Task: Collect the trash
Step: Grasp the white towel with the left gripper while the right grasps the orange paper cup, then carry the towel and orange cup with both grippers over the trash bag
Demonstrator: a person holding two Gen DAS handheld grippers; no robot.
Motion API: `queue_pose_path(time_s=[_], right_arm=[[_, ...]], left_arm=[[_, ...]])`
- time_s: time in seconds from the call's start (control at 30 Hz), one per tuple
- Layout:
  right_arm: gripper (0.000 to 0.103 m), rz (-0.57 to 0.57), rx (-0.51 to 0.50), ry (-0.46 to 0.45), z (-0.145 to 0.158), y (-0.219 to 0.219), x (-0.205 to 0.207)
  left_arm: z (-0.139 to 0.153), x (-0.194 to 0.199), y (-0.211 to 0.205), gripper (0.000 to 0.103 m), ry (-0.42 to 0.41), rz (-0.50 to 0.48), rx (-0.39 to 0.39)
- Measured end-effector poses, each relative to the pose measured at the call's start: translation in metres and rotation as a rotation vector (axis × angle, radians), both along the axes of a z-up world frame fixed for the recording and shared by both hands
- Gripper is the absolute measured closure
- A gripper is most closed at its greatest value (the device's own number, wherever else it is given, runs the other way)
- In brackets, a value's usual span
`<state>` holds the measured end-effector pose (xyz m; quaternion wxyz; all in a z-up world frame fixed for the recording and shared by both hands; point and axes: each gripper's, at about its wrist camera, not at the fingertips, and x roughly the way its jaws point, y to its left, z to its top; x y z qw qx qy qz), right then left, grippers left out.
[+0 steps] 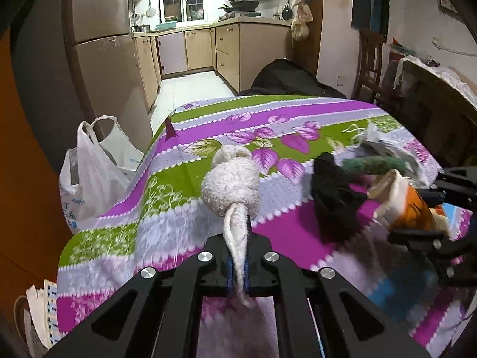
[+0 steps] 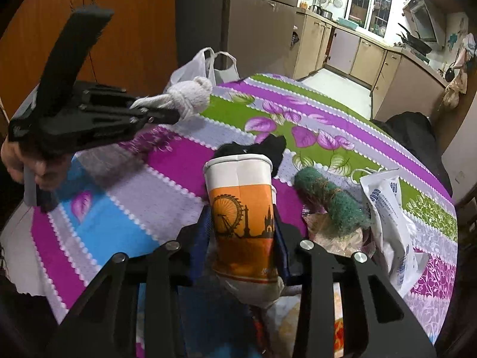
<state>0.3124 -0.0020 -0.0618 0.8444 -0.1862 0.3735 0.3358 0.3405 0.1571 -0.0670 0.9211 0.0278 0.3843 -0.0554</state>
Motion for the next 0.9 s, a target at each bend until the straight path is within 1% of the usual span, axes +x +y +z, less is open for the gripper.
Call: queue_pose_path(time_s=[0.07,0.2,0.37,0.47,0.6,0.77,0.9], right_arm=[[0.067,0.002,0.013,0.0,0.006,-0.001,-0.004],[0.067,-0.008,0.061,0.025,0.024,-0.008,-0.01],[0.067,-0.051,0.125,0.012,0.05,-0.024,-0.022],[0.067,-0.075,0.132,-0.001,0.058,-0.029,-0.036],[0.067,-0.097,0.148,0.03,0.054,-0.035,-0.051],[0.067,-0.128,0.14,0.073,0.041,-0.044,-0.067],[0.067,-0.145,0.134,0.101,0.032,-0.049,-0.078]], left_arm=[[0.003,-0.013,-0.003,0.097,-0.002,-0.006,-0.001],[0.007,-0.038,-0.015,0.097,-0.018,-0.024,0.03],[0.023,-0.063,-0.025,0.097,-0.044,-0.052,-0.002],[0.032,-0.077,-0.033,0.097,-0.053,-0.07,-0.017],[0.04,-0.093,-0.045,0.097,-0.067,-0.056,0.023],[0.041,-0.109,-0.053,0.097,-0.052,-0.016,0.019],[0.041,-0.12,-0.064,0.097,-0.056,-0.001,0.06]])
